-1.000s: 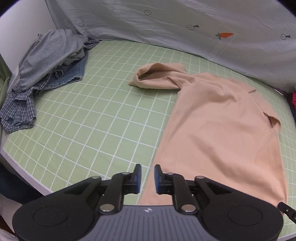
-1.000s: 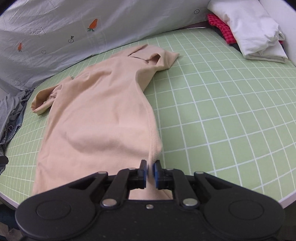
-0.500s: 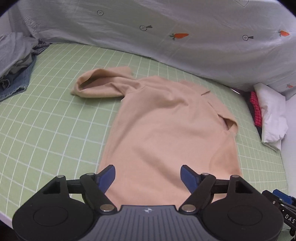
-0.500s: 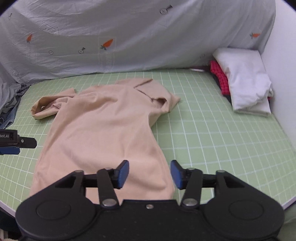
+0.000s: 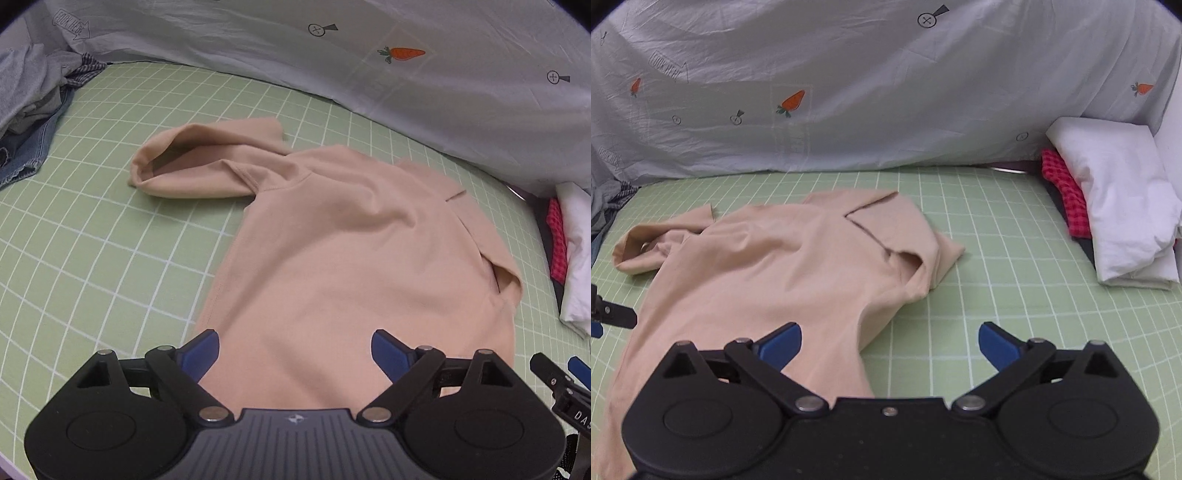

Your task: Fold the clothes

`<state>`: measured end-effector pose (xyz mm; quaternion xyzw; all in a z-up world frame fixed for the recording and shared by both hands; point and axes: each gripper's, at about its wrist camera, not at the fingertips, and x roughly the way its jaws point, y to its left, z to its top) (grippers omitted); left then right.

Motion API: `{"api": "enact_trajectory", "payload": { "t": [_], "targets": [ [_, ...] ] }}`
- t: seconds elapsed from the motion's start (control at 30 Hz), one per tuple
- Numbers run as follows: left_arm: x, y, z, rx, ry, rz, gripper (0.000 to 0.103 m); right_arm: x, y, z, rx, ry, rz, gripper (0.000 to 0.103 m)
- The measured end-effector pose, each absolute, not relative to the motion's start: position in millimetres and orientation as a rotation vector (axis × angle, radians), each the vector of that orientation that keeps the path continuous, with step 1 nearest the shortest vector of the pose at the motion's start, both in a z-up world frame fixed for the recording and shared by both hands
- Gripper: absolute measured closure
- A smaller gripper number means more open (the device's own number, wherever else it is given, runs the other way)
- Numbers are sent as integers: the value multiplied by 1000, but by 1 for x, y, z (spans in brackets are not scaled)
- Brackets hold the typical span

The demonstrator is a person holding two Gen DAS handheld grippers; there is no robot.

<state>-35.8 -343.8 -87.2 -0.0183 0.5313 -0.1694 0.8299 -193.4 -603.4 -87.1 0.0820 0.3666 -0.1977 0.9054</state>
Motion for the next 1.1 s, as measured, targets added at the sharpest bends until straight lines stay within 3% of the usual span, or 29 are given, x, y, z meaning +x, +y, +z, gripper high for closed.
{"api": "enact_trajectory", "payload": {
  "t": [0.4, 0.5, 0.6, 0.67, 0.73, 0.8, 0.87, 1.1],
  "targets": [
    [14, -385, -105, 34, 1165, -272, 14, -57, -699, -136, 173, 891, -407, 0],
    [21, -388, -109, 32, 1187, -248, 14, -41, -715, -146, 209, 888, -424, 6],
    [25, -395, -111, 61, 1186, -256, 14, -30, -727, -156, 282, 890, -401, 24],
    [27, -399, -111, 73, 1183, -260, 14, -25, -728, -164, 291, 908, -393, 45],
    [28, -402, -108, 67, 1174, -257, 14, -24, -726, -167, 287, 908, -372, 51],
    [26, -405, -102, 65, 1152, -271, 14, -26, -726, -166, 296, 900, -339, 66],
    [21, -406, -95, 64, 1127, -284, 14, -29, -726, -162, 304, 889, -322, 92],
    [-9, -399, -70, 34, 1052, -317, 14, -85, -706, -105, 239, 722, -372, 94]
  ]
}}
